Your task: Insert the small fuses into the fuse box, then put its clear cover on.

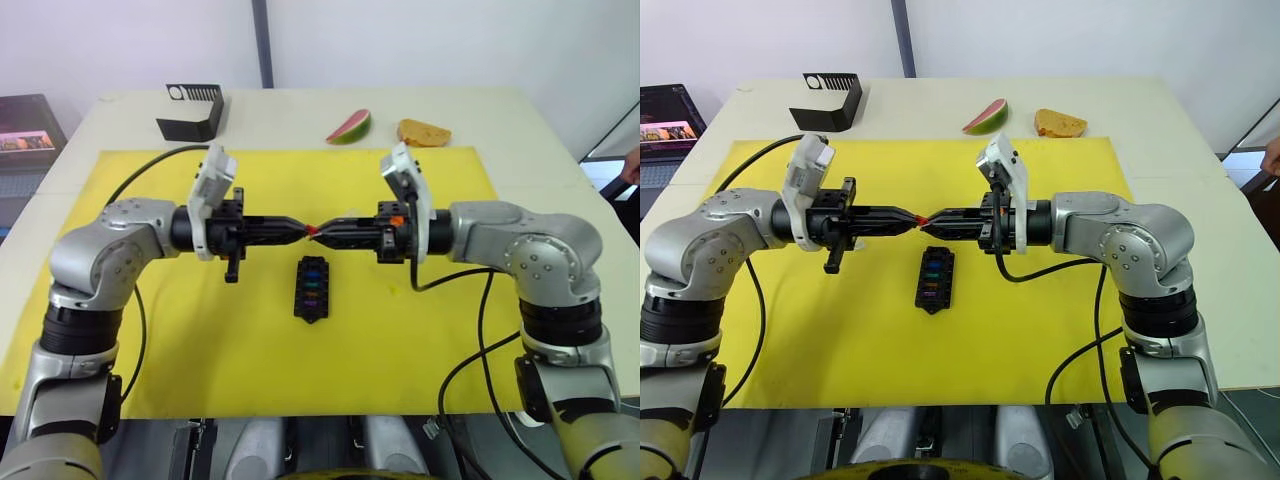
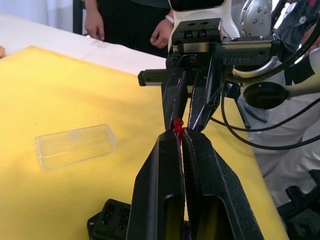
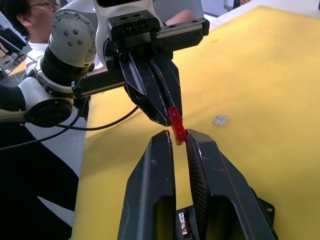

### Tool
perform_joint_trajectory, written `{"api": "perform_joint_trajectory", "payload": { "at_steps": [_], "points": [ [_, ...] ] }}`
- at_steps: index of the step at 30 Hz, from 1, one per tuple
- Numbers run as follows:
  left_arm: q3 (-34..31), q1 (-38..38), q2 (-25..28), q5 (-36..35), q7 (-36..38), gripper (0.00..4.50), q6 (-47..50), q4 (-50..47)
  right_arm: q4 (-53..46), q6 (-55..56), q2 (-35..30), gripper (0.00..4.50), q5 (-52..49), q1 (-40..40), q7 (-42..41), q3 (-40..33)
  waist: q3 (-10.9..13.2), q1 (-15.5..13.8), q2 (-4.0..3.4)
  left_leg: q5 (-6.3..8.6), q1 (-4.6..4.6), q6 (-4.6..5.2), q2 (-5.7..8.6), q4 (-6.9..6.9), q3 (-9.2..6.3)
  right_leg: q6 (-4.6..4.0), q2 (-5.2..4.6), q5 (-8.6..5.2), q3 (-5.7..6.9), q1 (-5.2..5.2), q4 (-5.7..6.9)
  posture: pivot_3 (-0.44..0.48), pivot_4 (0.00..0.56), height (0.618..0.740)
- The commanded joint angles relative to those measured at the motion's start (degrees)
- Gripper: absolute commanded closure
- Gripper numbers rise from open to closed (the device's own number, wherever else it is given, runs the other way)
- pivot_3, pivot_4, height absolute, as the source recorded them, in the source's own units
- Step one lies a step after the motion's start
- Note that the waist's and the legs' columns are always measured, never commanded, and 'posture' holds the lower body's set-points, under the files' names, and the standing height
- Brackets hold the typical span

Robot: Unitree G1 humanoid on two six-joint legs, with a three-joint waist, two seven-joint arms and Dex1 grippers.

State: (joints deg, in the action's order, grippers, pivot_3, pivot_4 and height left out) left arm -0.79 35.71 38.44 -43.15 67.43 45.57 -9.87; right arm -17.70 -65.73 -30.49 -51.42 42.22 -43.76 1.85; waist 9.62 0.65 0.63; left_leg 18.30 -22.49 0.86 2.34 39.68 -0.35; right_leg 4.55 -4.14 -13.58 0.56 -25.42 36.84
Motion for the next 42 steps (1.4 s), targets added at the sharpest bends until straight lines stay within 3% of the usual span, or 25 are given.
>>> {"api": "perform_joint_trajectory", "payload": {
  "at_steps": [1, 3, 4, 17, 20, 24, 26, 27, 32, 42],
  "points": [
    [-0.56, 0.25, 0.55, -0.05, 0.0, 4.5, -0.8, -0.91, -0.3, 0.73, 0.16, 4.08, -0.63, 2.19, -0.51, -0.62, 0.0, -0.01, 0.0, 0.0, 0.0, 0.0, 0.0, 0.0, 0.0, 0.0, 0.0, 0.0, 0.0, 0.0, 0.0, 0.0, 0.15, 0.74],
    [-0.44, 0.2, 0.6, 0.11, 0.09, 4.5, -0.89, -0.81, -0.2, 0.61, 0.26, 4.08, -0.87, 2.31, -0.53, -0.75, 0.0, -0.01, 0.0, 0.0, 0.0, 0.0, 0.0, 0.0, 0.0, 0.0, 0.0, 0.0, 0.0, 0.0, 0.0, 0.0, 0.15, 0.74],
    [-0.38, 0.17, 0.6, 0.2, 0.11, 4.5, -0.93, -0.75, -0.16, 0.52, 0.36, 4.3, -1.1, 2.36, -0.49, -0.91, 0.0, -0.01, 0.0, 0.0, 0.0, 0.0, 0.0, 0.0, 0.0, 0.0, 0.0, 0.0, 0.0, 0.0, 0.0, 0.0, 0.15, 0.74],
    [-0.22, 0.25, 0.79, 0.67, -0.12, 4.5, -0.83, -0.58, -0.53, 0.07, -0.46, 4.3, -0.84, 2.37, -0.5, -0.11, 0.0, -0.02, 0.0, 0.0, 0.0, 0.0, 0.0, 0.0, 0.0, 0.0, 0.0, 0.0, 0.0, 0.0, 0.0, 0.0, 0.15, 0.74],
    [-0.3, 0.1, 1.88, 0.77, -0.08, 3.49, 0.06, -1.09, -0.3, 0.87, -1.38, 4.5, 0.62, 2.47, -1.3, 1.15, 0.0, 0.0, 0.0, 0.0, 0.0, 0.0, 0.0, 0.0, 0.0, 0.0, 0.0, 0.0, 0.0, 0.0, 0.0, 0.0, 0.15, 0.74],
    [0.02, -2.81, 6.39, 2.06, 2.67, 1.52, -1.0, -3.39, 0.62, 5.69, -4.23, 4.5, 7.09, 2.58, -3.64, 5.9, 0.0, 0.15, 0.0, 0.01, 0.0, 0.02, 0.0, -0.02, 0.0, 0.0, 0.0, 0.0, 0.0, -0.01, -0.01, 0.0, 0.15, 0.74],
    [0.98, -4.74, 8.71, 4.26, 4.24, 0.34, -3.27, -3.49, 0.7, 9.72, -5.63, 4.5, 10.91, 2.11, -5.85, 8.63, 0.01, 0.14, -0.01, 0.01, 0.01, 0.02, 0.0, -0.1, 0.0, -0.01, 0.0, 0.0, 0.0, -0.02, -0.06, 0.0, 0.15, 0.74],
    [2.43, -6.04, 9.87, 7.28, 4.93, 0.08, -6.21, -2.71, 1.06, 11.55, -5.91, 4.5, 12.57, 1.69, -6.78, 9.87, 0.01, 0.12, -0.01, 0.01, 0.02, 0.01, 0.0, -0.13, 0.0, -0.01, 0.01, 0.0, 0.0, -0.02, -0.09, 0.0, 0.15, 0.74],
    [9.98, -11.82, 8.44, 20.34, 3.94, 0.08, -20.69, 3.8, 4.42, 25.6, -5.25, 4.5, 22.44, -1.85, -11.43, 16.02, 0.0, -0.09, -0.02, -0.01, 0.06, -0.01, 0.0, -0.21, 0.01, -0.01, 0.01, 0.0, 0.01, 0.04, -0.23, 0.0, 0.15, 0.74],
    [10.69, -11.68, 4.35, 22.99, 2.72, 0.08, -23.91, 6.14, 9.01, 31.78, -2.99, 4.5, 28.66, -2.16, -15.0, 17.55, 0.01, -0.02, 0.0, -0.05, -0.01, -0.08, 0.0, -0.21, 0.01, 0.0, 0.01, 0.01, 0.01, 0.02, -0.31, 0.0, 0.15, 0.74]
  ]
}}
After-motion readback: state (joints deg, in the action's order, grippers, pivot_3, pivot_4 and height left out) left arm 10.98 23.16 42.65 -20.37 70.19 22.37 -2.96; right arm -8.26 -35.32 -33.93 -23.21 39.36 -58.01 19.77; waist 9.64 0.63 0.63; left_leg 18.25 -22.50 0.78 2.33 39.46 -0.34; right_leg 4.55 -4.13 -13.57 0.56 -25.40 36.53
